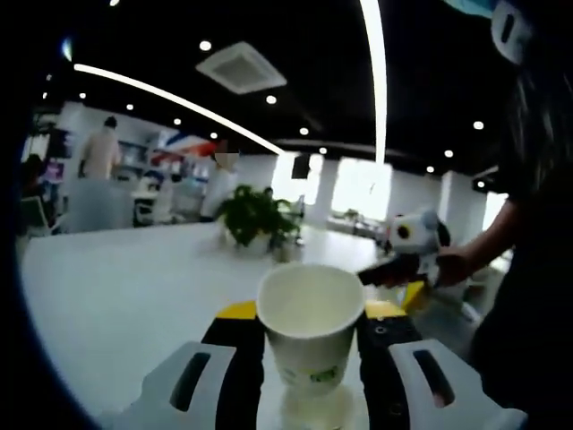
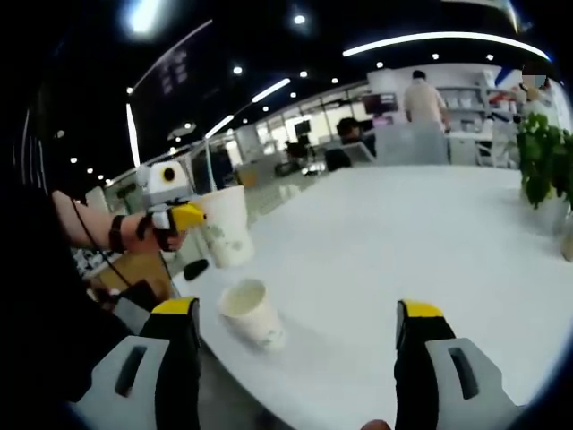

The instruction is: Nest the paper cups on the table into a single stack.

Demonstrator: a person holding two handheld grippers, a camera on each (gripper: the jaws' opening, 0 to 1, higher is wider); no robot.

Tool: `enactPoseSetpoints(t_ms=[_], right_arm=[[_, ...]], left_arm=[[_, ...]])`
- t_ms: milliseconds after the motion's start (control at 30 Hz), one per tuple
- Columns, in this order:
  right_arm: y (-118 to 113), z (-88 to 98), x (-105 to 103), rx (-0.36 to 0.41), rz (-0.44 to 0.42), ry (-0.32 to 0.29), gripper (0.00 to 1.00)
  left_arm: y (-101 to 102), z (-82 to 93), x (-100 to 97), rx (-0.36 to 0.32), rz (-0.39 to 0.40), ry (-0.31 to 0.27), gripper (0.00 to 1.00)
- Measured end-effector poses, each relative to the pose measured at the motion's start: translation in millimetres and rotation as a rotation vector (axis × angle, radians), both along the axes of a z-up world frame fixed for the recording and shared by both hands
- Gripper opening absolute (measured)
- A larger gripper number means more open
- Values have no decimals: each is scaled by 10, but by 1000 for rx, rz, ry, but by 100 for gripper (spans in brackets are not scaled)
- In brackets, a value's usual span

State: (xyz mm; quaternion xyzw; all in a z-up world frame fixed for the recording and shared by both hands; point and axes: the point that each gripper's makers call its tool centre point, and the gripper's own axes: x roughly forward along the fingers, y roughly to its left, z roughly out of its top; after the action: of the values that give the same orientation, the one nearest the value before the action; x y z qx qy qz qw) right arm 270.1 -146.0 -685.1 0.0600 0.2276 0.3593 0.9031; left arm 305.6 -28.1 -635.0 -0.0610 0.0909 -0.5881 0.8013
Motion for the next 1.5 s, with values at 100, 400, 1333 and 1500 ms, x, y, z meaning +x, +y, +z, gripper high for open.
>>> enactPoseSetpoints(t_ms=[100, 400, 1333, 1500], right_arm=[[-3, -18, -16, -3, 0, 5, 88], [-6, -59, -17, -5, -2, 15, 88], [-115, -135, -21, -18, -12, 39, 88], [-143, -146, -33, -17, -18, 43, 88]], left_arm=[[7, -41, -15, 7, -5, -3, 39], [-23, -204, -134, 71, -38, -36, 39], [-159, -639, -281, 156, -103, -36, 41], [-149, -693, -280, 174, -100, -44, 41]])
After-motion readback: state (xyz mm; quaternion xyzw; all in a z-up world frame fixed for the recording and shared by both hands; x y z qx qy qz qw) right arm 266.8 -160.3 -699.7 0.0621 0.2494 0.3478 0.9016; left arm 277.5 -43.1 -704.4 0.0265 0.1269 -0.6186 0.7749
